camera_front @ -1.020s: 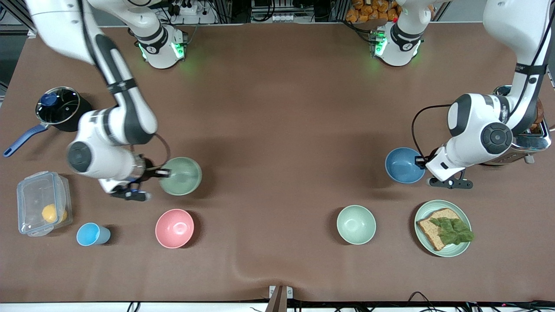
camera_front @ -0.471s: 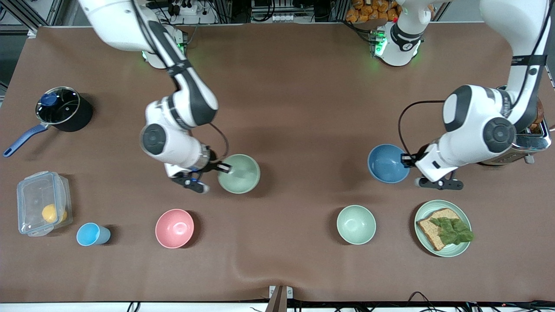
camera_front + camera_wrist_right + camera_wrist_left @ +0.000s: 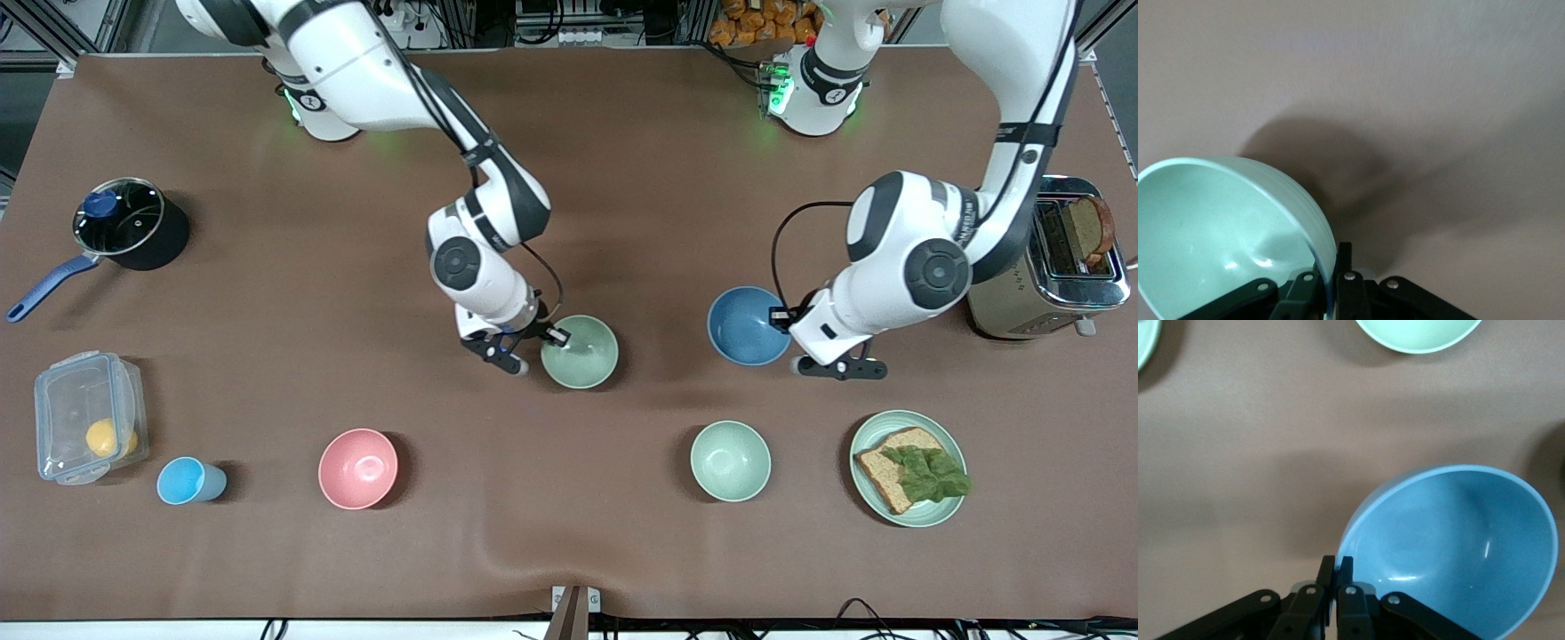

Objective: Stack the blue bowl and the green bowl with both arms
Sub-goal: 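Slide the blue bowl and the green bowl toward each other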

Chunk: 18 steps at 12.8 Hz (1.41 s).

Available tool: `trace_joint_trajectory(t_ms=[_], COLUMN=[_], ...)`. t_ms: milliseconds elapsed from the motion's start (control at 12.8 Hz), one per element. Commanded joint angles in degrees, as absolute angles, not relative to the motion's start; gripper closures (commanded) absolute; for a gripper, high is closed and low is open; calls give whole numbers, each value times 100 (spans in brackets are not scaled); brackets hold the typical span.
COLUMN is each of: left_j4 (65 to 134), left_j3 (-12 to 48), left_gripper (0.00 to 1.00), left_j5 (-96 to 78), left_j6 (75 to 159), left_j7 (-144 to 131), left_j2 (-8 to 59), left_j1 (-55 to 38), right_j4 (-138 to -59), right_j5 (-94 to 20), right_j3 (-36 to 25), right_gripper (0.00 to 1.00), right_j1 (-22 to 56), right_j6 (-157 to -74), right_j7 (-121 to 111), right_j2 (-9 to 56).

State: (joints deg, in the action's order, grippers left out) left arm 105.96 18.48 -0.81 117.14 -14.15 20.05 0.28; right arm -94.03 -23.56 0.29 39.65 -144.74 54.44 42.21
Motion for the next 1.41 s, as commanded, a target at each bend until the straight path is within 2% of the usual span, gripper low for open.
trace_joint_trajectory(t_ms=[0, 78, 157, 314, 471, 627, 863, 1333], left_j4=[10538, 10521, 10503, 10442, 10153, 9819, 9432, 9387], left_j3=[1854, 1854, 1863, 1863, 1863, 1863, 1854, 1854], left_gripper=[100, 100, 100, 100, 100, 100, 100, 100], left_j5=[-254, -316, -325, -448, -518, -527, -510, -510], left_j6=[11628, 11628, 11628, 11698, 11698, 11698, 11698, 11873], left_j7=[-1582, -1713, -1836, -2152, -2468, -2793, -3111, -3330], left_j2=[2048, 2057, 2065, 2083, 2232, 2425, 2741, 2909], left_j1=[-26, -96, -158, -333, -578, -851, -1081, -1248], right_j4=[-9220, -9220, -9228, -9229, -9220, -9202, -9167, -9141], right_j5=[-2496, -2487, -2479, -2470, -2470, -2487, -2487, -2830], right_j3=[-18, -26, -35, -70, -280, -404, -404, -378], right_gripper=[61, 6, 0, 0, 0, 0, 0, 0], right_j1=[3955, 3955, 3964, 3877, 3789, 3570, 3375, 3621], right_j6=[-14388, -14362, -14335, -14161, -13643, -13255, -13280, -14001], right_j7=[5633, 5642, 5669, 6202, 6354, 6537, 7652, 8200], right_j2=[4254, 4228, 4175, 3887, 3509, 3393, 3698, 4315])
